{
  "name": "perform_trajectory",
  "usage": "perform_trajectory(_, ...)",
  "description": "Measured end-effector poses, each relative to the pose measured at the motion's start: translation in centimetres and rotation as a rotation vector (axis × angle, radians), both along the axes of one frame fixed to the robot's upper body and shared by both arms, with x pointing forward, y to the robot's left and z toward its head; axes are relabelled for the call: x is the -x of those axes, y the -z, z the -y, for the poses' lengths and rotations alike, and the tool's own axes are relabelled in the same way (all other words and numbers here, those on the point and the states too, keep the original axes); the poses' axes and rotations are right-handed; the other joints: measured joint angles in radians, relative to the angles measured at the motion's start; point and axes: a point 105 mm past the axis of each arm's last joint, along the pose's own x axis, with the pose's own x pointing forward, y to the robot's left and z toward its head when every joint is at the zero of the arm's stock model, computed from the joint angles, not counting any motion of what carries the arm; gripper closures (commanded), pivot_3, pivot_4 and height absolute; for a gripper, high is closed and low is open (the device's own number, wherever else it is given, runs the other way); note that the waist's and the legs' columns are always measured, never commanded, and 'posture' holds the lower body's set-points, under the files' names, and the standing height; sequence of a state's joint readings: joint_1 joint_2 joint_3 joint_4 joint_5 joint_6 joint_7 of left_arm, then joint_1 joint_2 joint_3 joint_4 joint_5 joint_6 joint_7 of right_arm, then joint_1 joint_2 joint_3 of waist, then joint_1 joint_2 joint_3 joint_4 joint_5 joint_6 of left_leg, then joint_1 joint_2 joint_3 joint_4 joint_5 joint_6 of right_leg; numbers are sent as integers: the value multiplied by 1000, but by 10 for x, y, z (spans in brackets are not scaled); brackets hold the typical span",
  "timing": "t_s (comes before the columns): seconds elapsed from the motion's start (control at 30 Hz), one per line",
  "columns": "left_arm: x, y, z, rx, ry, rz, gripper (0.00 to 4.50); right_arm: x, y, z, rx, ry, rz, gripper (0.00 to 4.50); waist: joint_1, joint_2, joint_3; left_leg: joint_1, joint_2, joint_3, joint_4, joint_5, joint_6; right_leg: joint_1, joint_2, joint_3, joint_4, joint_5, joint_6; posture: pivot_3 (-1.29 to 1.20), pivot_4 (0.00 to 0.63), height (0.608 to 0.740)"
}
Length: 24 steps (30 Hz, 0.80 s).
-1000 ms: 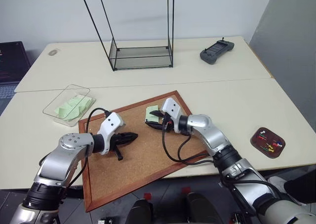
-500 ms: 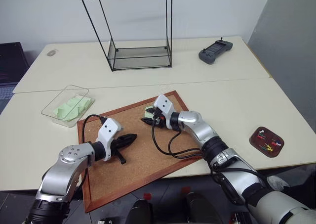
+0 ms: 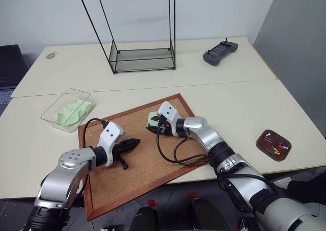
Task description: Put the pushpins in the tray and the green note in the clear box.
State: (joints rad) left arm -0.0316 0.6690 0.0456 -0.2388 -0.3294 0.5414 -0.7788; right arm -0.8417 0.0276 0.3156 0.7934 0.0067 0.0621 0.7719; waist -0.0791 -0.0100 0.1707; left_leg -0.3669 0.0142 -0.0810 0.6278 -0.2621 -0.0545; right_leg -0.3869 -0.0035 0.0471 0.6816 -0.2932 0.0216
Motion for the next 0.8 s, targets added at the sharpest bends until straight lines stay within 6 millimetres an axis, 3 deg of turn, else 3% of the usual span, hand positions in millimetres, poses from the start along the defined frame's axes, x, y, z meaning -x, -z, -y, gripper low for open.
perform_trajectory(0.13,0,0,0,-2,1,-2,4500,2,0,-6,-6,-6,0,2230,-1,0,0,0,0,0,0,0,0,0,0,0,0,0,0,0,150,740)
perform_trajectory(0.5,1,0,0,-1,8,-9,4500,5,1,-9,-15,-9,-18,4364,-2,0,0,0,0,0,0,0,0,0,0,0,0,0,0,0,150,740)
perform_trajectory(0.8,1,0,0,-2,13,-11,4500,4,1,-9,-24,-2,-18,4454,-3,0,0,0,0,0,0,0,0,0,0,0,0,0,0,0,150,740)
